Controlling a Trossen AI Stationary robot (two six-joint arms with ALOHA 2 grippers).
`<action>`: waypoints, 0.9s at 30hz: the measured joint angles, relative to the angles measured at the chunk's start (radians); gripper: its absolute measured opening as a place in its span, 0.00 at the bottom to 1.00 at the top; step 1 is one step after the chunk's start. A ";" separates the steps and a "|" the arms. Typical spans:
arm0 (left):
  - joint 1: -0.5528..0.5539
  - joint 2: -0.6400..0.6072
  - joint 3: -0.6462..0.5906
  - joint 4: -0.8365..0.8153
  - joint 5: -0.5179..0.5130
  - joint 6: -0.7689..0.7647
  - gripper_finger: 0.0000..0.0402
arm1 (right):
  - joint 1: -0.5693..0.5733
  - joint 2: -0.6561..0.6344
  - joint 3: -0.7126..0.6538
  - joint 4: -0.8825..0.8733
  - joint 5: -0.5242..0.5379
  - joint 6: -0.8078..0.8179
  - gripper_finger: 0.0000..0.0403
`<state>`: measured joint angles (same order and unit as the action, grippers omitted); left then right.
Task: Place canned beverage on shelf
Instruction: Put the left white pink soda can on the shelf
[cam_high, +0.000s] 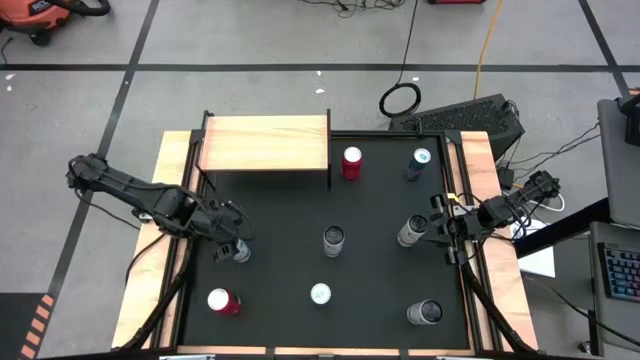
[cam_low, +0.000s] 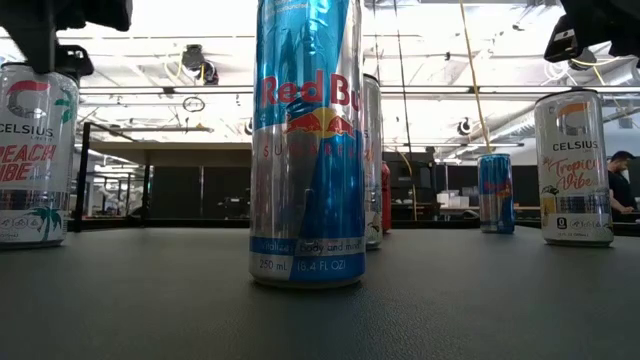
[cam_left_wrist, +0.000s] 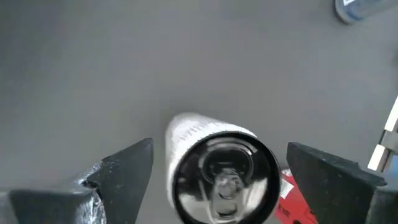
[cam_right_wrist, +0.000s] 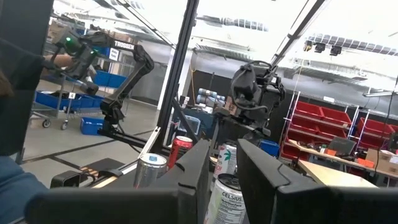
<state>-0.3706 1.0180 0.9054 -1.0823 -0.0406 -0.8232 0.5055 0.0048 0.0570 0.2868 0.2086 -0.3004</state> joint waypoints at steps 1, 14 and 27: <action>-0.007 0.009 0.000 -0.001 0.006 -0.007 0.93 | 0.000 0.000 0.000 0.000 0.000 0.000 0.17; -0.029 0.063 0.000 -0.004 0.014 -0.005 0.93 | 0.000 0.000 0.000 0.000 0.000 0.000 0.17; -0.029 0.062 0.000 -0.008 0.031 0.017 0.93 | 0.000 0.000 0.000 0.000 0.000 0.000 0.17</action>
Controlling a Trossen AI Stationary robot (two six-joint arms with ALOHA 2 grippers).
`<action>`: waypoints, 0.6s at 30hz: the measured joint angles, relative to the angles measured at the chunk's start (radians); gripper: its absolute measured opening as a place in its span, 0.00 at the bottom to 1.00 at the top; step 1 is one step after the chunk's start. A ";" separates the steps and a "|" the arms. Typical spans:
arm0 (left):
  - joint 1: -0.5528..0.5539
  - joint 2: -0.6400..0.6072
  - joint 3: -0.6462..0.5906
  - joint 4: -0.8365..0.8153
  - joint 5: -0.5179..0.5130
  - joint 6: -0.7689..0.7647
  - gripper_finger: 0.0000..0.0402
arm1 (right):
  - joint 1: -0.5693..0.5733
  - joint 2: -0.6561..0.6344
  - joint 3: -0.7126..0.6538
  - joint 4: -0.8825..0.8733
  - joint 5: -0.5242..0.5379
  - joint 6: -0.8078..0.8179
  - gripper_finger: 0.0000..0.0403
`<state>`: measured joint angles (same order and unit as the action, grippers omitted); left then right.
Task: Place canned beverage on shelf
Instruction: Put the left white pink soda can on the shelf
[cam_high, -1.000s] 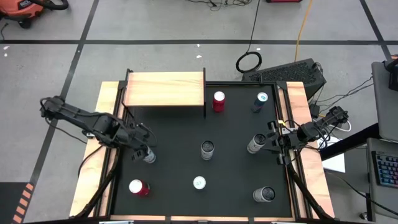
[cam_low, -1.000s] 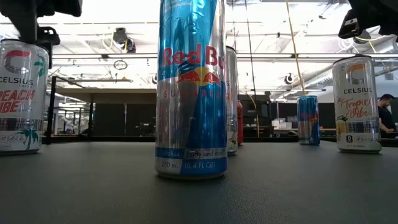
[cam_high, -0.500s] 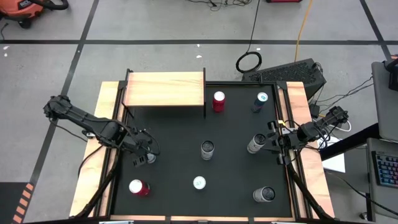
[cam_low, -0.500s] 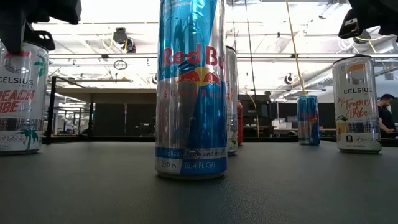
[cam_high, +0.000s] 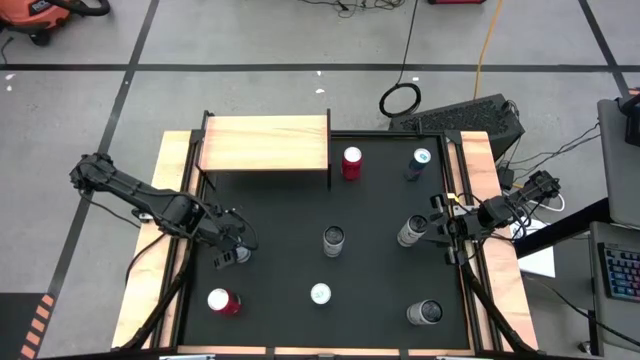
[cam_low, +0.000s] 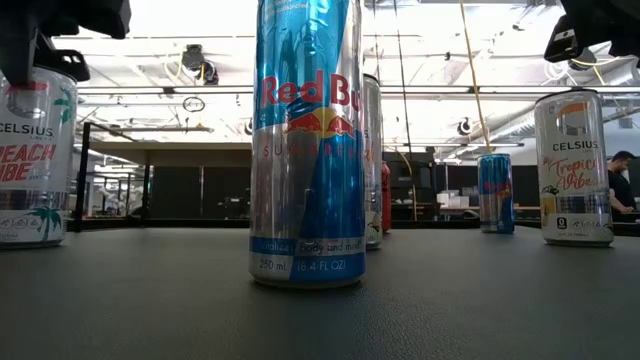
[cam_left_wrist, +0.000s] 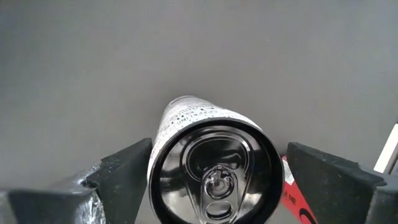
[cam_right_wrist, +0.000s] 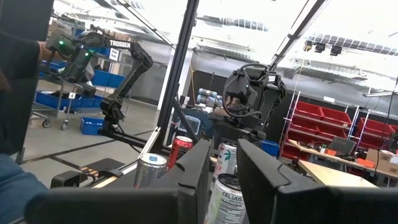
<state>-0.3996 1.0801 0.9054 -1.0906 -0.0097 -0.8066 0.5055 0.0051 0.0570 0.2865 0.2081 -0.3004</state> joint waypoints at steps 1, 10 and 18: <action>0.000 0.000 0.000 0.000 0.003 -0.001 0.93 | 0.000 0.000 0.000 0.000 0.000 0.000 0.17; 0.000 0.005 0.000 0.004 0.008 -0.019 0.93 | 0.000 0.000 0.000 0.000 0.000 0.000 0.17; 0.000 0.090 0.001 -0.018 0.008 0.050 0.83 | 0.000 0.000 0.000 0.000 0.000 0.000 0.17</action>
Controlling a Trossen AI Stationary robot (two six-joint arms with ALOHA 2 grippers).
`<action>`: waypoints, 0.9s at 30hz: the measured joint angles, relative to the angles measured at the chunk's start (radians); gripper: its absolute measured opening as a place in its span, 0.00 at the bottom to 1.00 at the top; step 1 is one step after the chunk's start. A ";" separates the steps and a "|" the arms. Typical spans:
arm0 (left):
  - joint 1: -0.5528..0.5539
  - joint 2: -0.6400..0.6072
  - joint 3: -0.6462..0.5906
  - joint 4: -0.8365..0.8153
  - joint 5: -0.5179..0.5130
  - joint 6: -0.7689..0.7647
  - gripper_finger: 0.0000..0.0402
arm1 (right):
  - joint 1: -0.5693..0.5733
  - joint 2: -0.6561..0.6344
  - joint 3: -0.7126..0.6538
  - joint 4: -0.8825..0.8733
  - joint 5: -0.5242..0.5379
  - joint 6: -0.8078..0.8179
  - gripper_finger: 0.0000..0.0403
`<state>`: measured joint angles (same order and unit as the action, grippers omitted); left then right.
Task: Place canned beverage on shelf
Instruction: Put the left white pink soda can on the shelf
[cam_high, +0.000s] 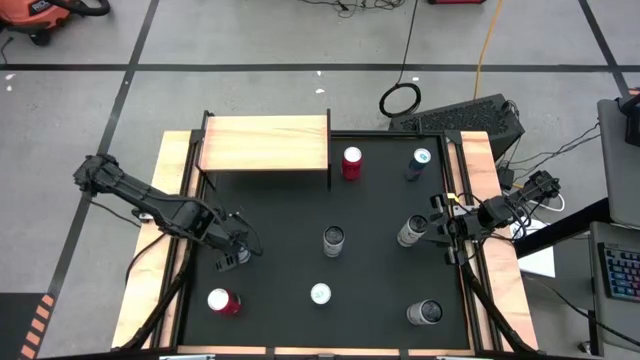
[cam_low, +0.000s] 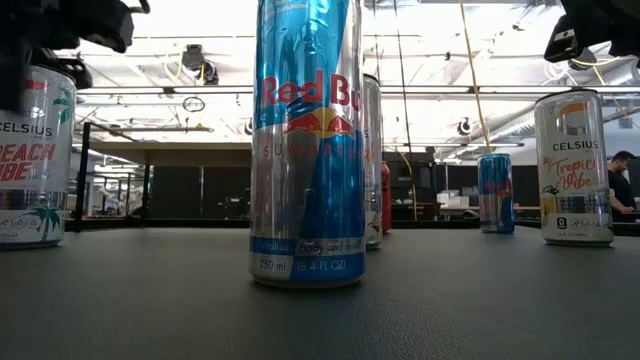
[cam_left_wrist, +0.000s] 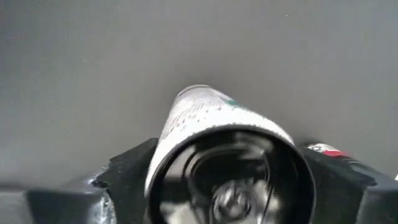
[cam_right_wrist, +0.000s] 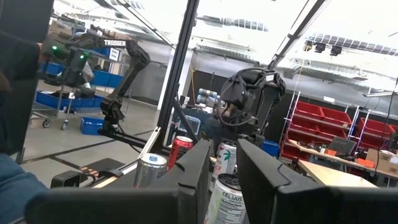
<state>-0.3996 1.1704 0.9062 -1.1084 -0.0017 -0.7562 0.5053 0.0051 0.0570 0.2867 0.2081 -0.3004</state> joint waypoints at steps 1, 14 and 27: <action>0.000 0.008 0.000 -0.001 0.000 0.007 0.81 | 0.000 0.000 0.000 0.000 0.000 0.000 0.17; 0.000 0.020 0.001 -0.002 0.001 0.070 0.60 | 0.000 0.000 0.000 -0.003 0.000 0.000 0.17; 0.110 0.013 0.184 -0.195 0.000 0.234 0.63 | 0.000 0.000 0.000 -0.011 0.000 0.002 0.17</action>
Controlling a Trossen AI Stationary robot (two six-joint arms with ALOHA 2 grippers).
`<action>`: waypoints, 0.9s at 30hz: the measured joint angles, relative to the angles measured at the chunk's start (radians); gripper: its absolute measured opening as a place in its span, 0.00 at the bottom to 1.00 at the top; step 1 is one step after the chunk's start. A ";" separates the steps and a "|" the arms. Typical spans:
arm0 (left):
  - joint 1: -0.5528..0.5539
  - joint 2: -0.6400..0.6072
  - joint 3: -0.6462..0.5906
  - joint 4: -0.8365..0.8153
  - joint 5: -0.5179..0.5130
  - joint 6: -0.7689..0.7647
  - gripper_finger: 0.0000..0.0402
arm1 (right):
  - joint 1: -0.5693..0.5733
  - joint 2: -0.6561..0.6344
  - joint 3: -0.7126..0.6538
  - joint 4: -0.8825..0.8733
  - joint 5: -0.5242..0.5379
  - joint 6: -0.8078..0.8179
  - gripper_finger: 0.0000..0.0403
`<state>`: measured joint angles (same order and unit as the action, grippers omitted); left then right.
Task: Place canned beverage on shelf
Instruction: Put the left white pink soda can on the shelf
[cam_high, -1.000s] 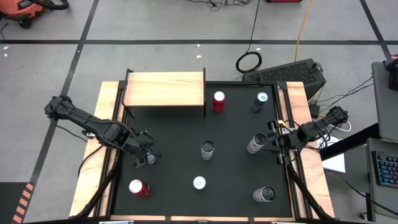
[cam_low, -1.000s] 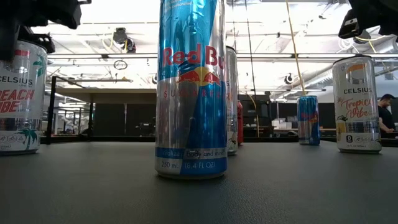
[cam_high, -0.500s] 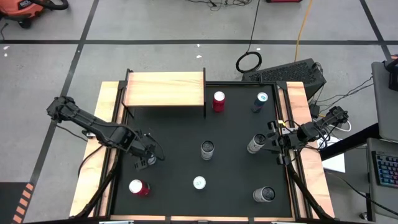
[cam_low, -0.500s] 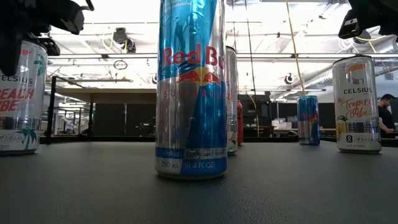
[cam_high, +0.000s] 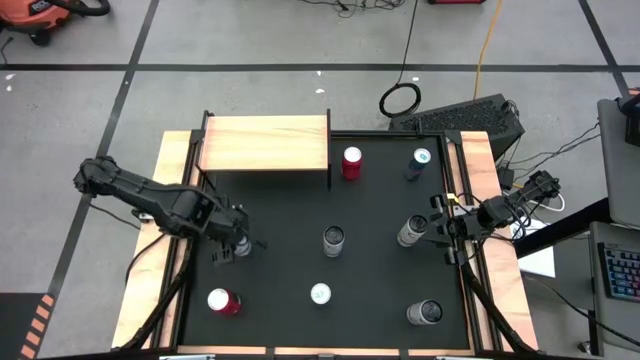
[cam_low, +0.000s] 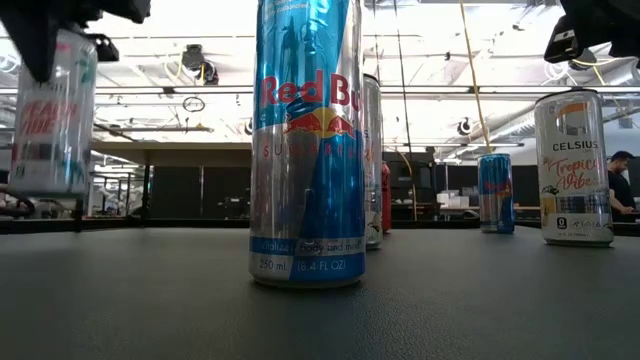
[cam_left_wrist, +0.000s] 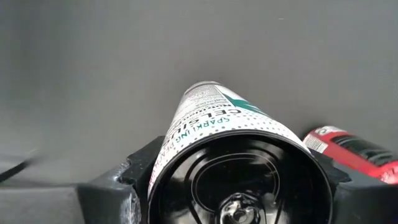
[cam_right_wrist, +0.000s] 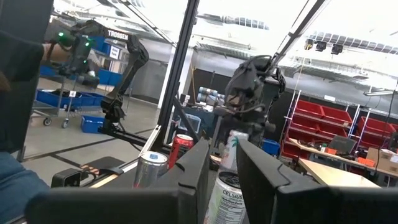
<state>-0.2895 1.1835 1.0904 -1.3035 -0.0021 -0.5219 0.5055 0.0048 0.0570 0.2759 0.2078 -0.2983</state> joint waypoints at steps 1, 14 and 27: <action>0.017 0.000 0.024 -0.032 0.000 0.009 0.63 | 0.000 0.000 0.000 -0.004 0.000 0.008 0.17; 0.300 0.000 0.347 -0.254 -0.031 0.218 0.63 | 0.000 0.000 0.000 -0.027 0.000 0.050 0.17; 0.623 0.048 0.423 -0.268 -0.051 0.517 0.63 | 0.000 0.000 0.000 -0.027 0.000 0.050 0.17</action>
<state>0.3333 1.2315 1.5131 -1.5711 -0.0535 -0.0050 0.5056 0.0049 0.0566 0.2494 0.2081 -0.2479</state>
